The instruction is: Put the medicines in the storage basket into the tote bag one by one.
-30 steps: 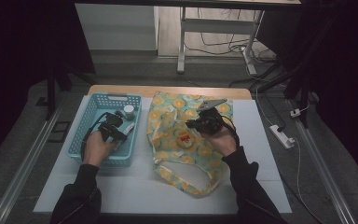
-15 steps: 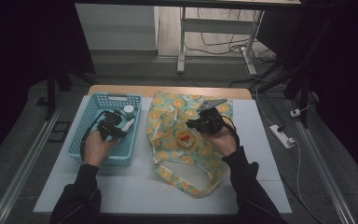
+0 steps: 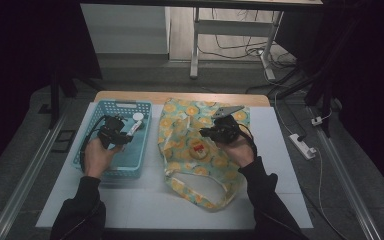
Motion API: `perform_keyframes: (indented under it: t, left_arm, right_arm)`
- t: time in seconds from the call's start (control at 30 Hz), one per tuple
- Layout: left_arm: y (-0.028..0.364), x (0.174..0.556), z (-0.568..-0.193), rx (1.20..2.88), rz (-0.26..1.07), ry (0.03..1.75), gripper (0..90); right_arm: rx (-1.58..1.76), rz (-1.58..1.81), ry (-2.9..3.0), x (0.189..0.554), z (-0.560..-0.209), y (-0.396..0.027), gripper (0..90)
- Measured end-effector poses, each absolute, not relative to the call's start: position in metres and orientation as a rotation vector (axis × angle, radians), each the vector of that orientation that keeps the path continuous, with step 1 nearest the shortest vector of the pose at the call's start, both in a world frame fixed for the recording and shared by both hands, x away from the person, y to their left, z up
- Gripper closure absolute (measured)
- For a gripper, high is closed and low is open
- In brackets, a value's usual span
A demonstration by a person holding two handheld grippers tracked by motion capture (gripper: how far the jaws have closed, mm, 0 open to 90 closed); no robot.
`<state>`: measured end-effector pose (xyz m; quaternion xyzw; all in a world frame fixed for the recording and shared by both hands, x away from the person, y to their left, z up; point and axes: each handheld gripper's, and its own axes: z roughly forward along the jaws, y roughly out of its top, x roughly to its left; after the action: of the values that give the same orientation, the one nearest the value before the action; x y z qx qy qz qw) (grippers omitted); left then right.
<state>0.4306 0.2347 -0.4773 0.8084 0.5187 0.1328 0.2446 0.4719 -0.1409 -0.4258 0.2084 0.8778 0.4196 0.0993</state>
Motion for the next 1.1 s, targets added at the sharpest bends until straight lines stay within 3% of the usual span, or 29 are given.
perform_keyframes:
  t: [0.4,1.1]
  left_arm:
    - [0.231,0.418,-0.457,2.152,0.393,1.339,71.4]
    - [0.201,0.394,-0.423,2.153,0.272,1.192,71.5]
  right_arm:
    - [0.617,1.247,2.59,0.472,-0.425,-0.142,90.0]
    - [0.622,1.262,2.583,0.471,-0.422,-0.143,90.0]
